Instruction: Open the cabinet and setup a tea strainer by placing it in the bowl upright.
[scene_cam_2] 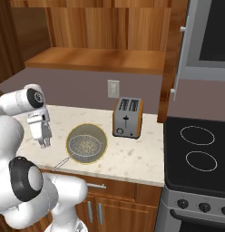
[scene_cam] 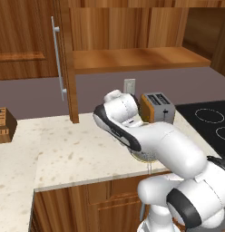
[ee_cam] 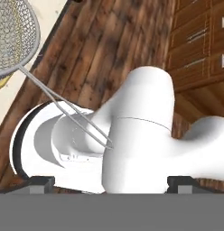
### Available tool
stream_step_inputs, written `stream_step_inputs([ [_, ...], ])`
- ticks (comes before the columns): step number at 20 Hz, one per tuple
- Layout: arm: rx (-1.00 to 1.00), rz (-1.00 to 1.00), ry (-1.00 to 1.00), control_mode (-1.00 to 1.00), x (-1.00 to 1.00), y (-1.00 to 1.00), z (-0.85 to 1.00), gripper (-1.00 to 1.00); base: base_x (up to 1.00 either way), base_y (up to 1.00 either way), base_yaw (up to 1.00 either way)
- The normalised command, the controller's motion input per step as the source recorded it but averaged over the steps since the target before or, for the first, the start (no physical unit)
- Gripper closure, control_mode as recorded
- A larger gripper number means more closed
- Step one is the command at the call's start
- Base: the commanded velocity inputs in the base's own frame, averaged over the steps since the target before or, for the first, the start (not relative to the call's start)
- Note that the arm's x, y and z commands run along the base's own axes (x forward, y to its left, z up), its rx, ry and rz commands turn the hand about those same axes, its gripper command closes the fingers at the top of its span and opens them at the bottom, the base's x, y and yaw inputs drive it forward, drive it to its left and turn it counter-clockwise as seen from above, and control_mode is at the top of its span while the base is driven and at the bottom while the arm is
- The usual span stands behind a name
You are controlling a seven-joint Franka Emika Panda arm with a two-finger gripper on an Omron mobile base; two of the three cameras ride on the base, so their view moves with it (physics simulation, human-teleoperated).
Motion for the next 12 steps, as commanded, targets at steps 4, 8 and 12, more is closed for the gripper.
stream_step_inputs([
  [4,0.09,0.06,-0.34,-1.0,-0.12,0.0,0.25,-1.0,0.0,0.0,0.0],
  [8,0.0,0.06,-0.29,-1.0,-0.11,0.0,0.0,-1.0,0.0,0.0,0.0],
  [12,0.01,0.03,-0.34,-1.0,-0.03,0.0,0.11,-1.0,0.0,0.0,0.0],
])
